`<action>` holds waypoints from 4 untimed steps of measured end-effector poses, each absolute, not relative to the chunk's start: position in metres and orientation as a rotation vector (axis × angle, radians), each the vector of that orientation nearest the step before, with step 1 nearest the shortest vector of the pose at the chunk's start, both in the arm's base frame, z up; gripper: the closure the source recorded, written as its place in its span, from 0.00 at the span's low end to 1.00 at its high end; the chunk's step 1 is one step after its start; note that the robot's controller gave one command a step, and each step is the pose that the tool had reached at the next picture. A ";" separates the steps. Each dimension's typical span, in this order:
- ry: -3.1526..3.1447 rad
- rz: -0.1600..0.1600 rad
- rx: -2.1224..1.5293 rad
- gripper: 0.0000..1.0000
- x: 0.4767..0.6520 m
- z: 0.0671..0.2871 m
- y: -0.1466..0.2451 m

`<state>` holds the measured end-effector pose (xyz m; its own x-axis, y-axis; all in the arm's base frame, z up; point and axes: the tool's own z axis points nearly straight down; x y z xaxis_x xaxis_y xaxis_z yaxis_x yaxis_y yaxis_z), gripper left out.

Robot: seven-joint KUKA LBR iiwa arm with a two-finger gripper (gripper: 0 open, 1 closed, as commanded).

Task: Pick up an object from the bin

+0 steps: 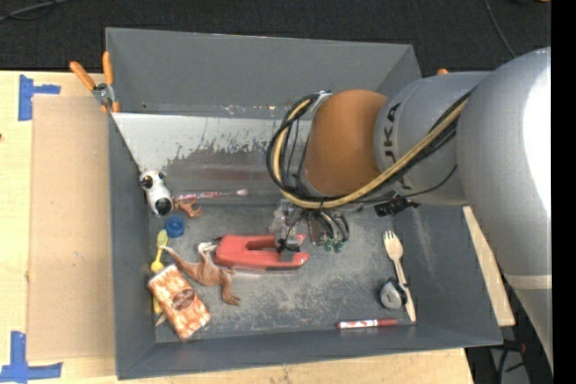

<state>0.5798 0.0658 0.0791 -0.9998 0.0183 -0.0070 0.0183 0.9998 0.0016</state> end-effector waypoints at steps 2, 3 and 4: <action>3.143 0.002 -0.092 1.00 0.575 0.122 0.075; 3.112 0.005 -0.362 0.00 0.587 0.267 0.141; 3.119 0.002 -0.362 0.00 0.586 0.263 0.140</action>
Offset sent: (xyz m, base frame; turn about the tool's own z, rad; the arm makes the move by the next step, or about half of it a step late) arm -0.0058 0.0348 0.1639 -0.2737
